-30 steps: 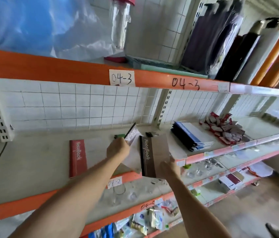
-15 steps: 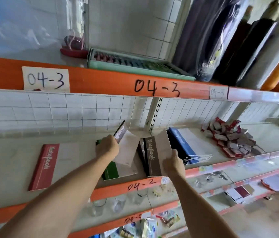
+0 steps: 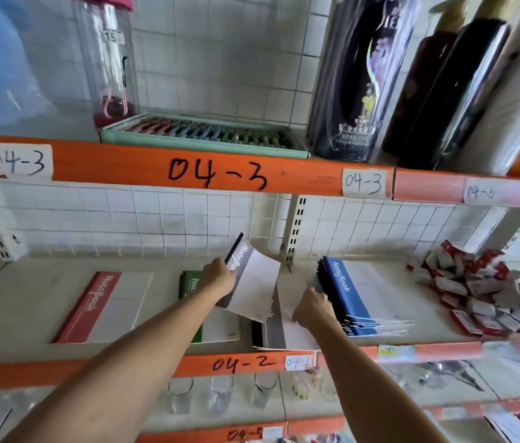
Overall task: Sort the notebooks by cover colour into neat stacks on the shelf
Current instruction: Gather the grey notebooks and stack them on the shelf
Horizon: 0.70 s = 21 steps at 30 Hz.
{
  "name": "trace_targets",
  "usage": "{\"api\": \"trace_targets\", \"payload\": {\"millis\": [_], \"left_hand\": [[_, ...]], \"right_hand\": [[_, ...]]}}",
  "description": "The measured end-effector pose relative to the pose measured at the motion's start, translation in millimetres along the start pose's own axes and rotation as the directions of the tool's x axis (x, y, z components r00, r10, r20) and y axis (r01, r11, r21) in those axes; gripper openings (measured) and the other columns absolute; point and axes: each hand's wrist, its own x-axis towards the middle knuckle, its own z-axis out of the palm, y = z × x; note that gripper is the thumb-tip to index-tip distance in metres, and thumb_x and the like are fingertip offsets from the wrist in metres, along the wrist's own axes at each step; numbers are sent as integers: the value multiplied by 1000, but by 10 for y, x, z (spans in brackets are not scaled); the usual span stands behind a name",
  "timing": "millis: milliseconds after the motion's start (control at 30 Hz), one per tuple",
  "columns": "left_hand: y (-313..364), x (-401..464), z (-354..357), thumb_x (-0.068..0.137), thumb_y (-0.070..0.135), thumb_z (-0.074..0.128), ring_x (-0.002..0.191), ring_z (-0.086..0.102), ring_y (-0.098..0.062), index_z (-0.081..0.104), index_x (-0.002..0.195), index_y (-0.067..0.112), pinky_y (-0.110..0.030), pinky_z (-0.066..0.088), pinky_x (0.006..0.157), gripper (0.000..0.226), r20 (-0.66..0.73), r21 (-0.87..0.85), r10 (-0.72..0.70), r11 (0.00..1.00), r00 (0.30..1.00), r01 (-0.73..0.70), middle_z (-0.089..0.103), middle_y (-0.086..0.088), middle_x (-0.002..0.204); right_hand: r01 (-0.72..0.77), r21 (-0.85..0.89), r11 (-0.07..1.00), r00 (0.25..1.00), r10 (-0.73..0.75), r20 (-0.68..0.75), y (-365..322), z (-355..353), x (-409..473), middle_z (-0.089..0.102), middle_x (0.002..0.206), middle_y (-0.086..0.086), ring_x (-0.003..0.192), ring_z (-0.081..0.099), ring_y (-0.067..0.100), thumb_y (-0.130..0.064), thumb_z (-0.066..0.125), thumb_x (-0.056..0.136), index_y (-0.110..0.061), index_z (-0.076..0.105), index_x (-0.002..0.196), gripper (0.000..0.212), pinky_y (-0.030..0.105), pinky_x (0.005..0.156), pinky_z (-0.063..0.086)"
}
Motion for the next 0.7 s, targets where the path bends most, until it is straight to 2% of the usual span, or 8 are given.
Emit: {"api": "trace_targets", "payload": {"millis": [67, 167, 333, 400, 500, 567, 633, 700], "left_hand": [[86, -63, 161, 91, 24, 64, 101, 65, -32, 59, 121, 8, -33, 53, 75, 35, 53, -13, -35, 999, 998, 36, 66, -14, 119], [194, -193, 366, 89, 17, 61, 101, 65, -30, 56, 120, 6, -33, 53, 74, 34, 79, 49, -74, 996, 994, 71, 64, -12, 118], [339, -405, 652, 90, 29, 67, 100, 65, -23, 49, 128, 11, -30, 45, 72, 46, 54, 380, -78, 924, 996, 51, 64, -4, 112], [338, -477, 777, 90, 45, 66, 91, 66, -21, 48, 128, 12, -31, 50, 73, 53, 49, 469, -41, 883, 998, 13, 63, -4, 111], [283, -531, 944, 92, 63, 51, 87, 61, -22, 58, 117, 10, -36, 52, 78, 59, 10, 610, 121, 786, 993, -102, 53, -7, 128], [275, -565, 972, 93, 66, 44, 84, 62, -23, 61, 112, 10, -40, 52, 82, 62, 3, 662, 136, 742, 991, -104, 61, -8, 111], [263, -587, 950, 92, 70, 41, 82, 63, -25, 58, 113, 13, -41, 52, 83, 63, -14, 653, 91, 755, 996, -59, 64, -6, 95], [216, -590, 903, 90, 70, 46, 92, 63, -27, 50, 126, 17, -41, 49, 88, 65, -46, 596, 98, 801, 994, -51, 65, -7, 103]], "right_hand": [[33, 42, 999, 999, -33, 3, 73, -53, 31, 64, 113, 16, 102, 64, 32, -15, 66, 79, -9, 57, 126, 48, 40, 87, 57], [129, 82, 988, 992, -129, -2, 196, -163, 40, 66, 111, 16, 97, 65, 32, -11, 58, 87, -6, 59, 121, 35, 33, 77, 54], [330, 144, 933, 942, -335, 17, 383, -182, 155, 65, 109, 8, 86, 59, 19, -17, 61, 91, -9, 62, 117, 27, 24, 72, 49], [374, 138, 917, 925, -379, 9, 440, -170, 178, 65, 110, 8, 89, 60, 19, -12, 60, 91, -8, 61, 117, 26, 23, 73, 51], [436, 112, 893, 898, -439, 1, 464, -143, 187, 64, 113, 9, 94, 62, 21, -11, 60, 91, -8, 59, 119, 28, 27, 78, 55], [461, 122, 879, 886, -464, -3, 433, -115, 180, 61, 117, 9, 98, 60, 22, -16, 61, 91, -10, 57, 121, 31, 26, 79, 52], [474, 132, 871, 878, -479, 10, 384, -88, 164, 58, 123, 9, 103, 57, 23, -21, 62, 91, -11, 55, 125, 36, 27, 81, 48], [488, 127, 864, 869, -495, 26, 339, -56, 149, 54, 128, 9, 110, 55, 25, -26, 63, 91, -12, 53, 129, 42, 31, 87, 49]]}}
